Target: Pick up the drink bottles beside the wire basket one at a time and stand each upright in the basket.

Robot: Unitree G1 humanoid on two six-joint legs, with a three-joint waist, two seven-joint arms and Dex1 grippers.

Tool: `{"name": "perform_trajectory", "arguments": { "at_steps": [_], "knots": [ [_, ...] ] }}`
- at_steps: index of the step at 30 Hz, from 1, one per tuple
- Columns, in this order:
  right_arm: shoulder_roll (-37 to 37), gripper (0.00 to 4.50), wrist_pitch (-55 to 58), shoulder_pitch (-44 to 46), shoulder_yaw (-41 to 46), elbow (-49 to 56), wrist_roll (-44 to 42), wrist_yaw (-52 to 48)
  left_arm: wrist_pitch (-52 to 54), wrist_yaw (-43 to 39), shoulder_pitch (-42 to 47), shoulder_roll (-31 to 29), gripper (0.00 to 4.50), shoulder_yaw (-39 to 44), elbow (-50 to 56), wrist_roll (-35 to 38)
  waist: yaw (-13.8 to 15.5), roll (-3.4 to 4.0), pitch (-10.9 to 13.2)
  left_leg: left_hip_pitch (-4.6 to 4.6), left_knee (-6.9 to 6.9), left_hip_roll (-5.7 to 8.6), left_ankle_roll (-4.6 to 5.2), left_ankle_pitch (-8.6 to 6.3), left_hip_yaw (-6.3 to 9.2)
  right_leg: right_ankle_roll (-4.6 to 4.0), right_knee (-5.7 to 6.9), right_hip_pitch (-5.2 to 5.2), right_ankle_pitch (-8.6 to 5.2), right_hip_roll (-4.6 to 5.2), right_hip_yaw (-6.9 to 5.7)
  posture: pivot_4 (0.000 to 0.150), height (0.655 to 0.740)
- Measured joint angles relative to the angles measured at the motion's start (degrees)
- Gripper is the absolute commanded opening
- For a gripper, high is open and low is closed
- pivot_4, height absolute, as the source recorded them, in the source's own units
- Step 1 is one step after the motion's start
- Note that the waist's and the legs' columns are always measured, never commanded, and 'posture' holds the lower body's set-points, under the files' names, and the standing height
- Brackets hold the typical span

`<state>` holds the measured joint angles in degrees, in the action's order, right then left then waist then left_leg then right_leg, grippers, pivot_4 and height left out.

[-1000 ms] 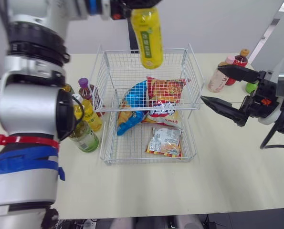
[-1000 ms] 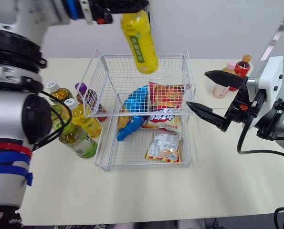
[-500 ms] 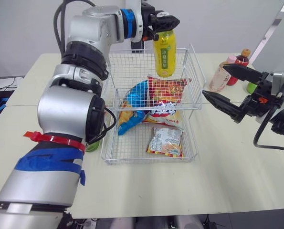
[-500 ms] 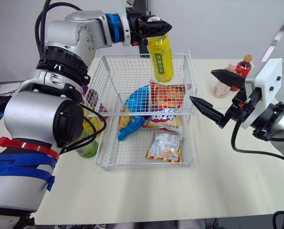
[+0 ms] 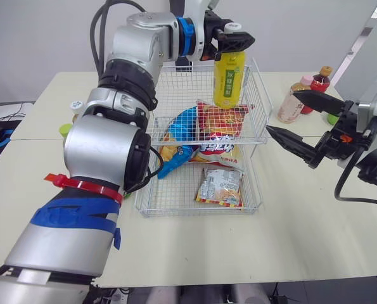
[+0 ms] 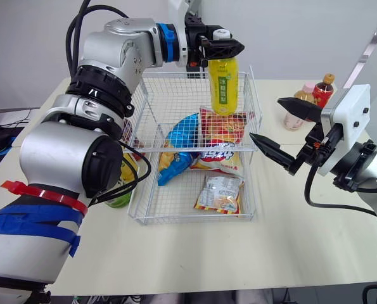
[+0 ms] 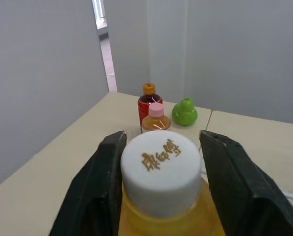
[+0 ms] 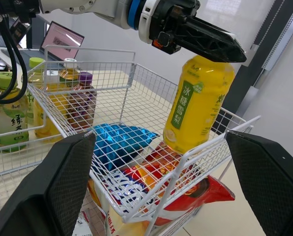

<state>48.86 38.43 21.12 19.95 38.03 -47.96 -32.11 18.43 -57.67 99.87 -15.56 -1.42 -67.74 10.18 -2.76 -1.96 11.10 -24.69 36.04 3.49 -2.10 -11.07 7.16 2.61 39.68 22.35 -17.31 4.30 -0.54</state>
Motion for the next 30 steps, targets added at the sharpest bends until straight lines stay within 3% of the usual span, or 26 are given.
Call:
{"name": "perform_trajectory", "arguments": {
  "at_steps": [3,12,17,22,30],
  "knots": [
    [0.1,4.5,0.0,0.0,0.0,0.0,0.0,0.0,0.1,-1.3,0.6,-0.7,4.48,1.1,0.0,0.0,-0.1,0.0,0.0,0.0,0.0,0.0,0.0,0.0,0.0,0.0,0.01,0.0,0.0,0.0,0.0,0.15,0.74],
    [0.6,4.5,-0.1,0.9,-0.4,-0.9,0.1,-1.2,6.7,-9.4,-1.5,-9.3,4.48,1.7,10.3,-0.1,-0.4,0.01,0.0,0.05,0.01,-0.02,0.0,0.0,0.03,0.0,0.11,0.0,0.0,-0.03,0.02,0.15,0.74],
    [1.8,4.5,-0.4,2.9,-1.7,-2.8,0.1,-4.0,19.7,-11.3,-12.7,-20.1,4.48,2.5,27.9,1.9,-1.2,0.07,0.0,0.17,-0.01,-0.17,0.0,0.0,0.21,-0.01,0.22,0.02,-0.01,-0.15,0.12,0.15,0.74],
    [2.2,4.5,-0.7,5.9,-4.9,-4.9,0.1,-8.1,32.5,-7.2,-21.6,-28.5,4.48,7.7,46.7,6.6,-0.6,0.07,0.0,0.16,0.02,-0.14,-0.01,0.01,0.37,-0.01,0.21,-0.02,-0.01,-0.15,0.13,0.15,0.74],
    [2.3,4.5,-3.3,11.6,-10.2,-11.8,2.7,-16.5,39.5,-1.6,-44.5,-43.7,4.48,22.3,65.9,10.5,-0.5,0.1,0.0,0.29,0.01,-0.19,-0.02,0.01,0.38,-0.03,0.25,-0.07,-0.01,-0.16,0.13,0.15,0.74]
  ]
}}
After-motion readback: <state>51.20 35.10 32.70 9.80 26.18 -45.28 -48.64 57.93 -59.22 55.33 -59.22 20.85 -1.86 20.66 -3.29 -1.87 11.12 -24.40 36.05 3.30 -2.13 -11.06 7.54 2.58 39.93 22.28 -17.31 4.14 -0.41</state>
